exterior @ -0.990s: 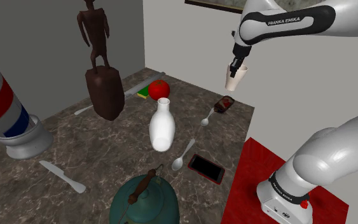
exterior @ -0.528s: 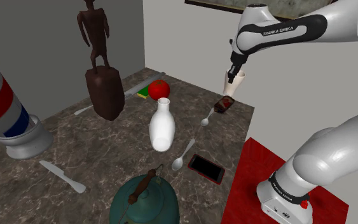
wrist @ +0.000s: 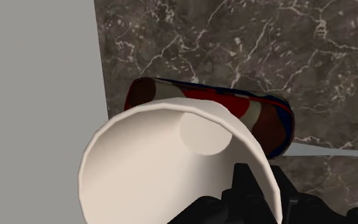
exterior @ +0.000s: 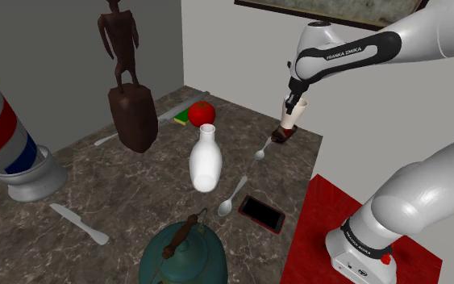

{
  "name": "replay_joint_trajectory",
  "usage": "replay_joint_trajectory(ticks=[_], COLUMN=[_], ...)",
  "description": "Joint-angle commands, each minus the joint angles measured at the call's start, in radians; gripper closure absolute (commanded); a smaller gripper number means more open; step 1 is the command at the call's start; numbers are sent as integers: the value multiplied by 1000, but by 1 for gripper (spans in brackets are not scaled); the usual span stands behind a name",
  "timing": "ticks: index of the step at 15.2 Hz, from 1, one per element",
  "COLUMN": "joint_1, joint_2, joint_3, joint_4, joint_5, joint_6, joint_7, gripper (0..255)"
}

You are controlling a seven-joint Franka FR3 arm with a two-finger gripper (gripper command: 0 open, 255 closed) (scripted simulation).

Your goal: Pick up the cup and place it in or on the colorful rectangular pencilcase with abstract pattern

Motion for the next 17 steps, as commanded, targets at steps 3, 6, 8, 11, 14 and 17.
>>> replay_joint_trajectory(ticks=[3,6,8,11,14,17], joint_1=[-2,-2,-2,-2,-2,0], joint_2=[18,19,19,19,19,0], joint_3=[-3,-3,-3,-3,-3,1], joint_4=[-25,-25,-25,-25,-25,-9], joint_5=[-3,-3,-3,-3,-3,-1], joint_6=[45,45,45,45,45,9], joint_7=[4,4,4,4,4,4], gripper=[255,255,255,0,0,0])
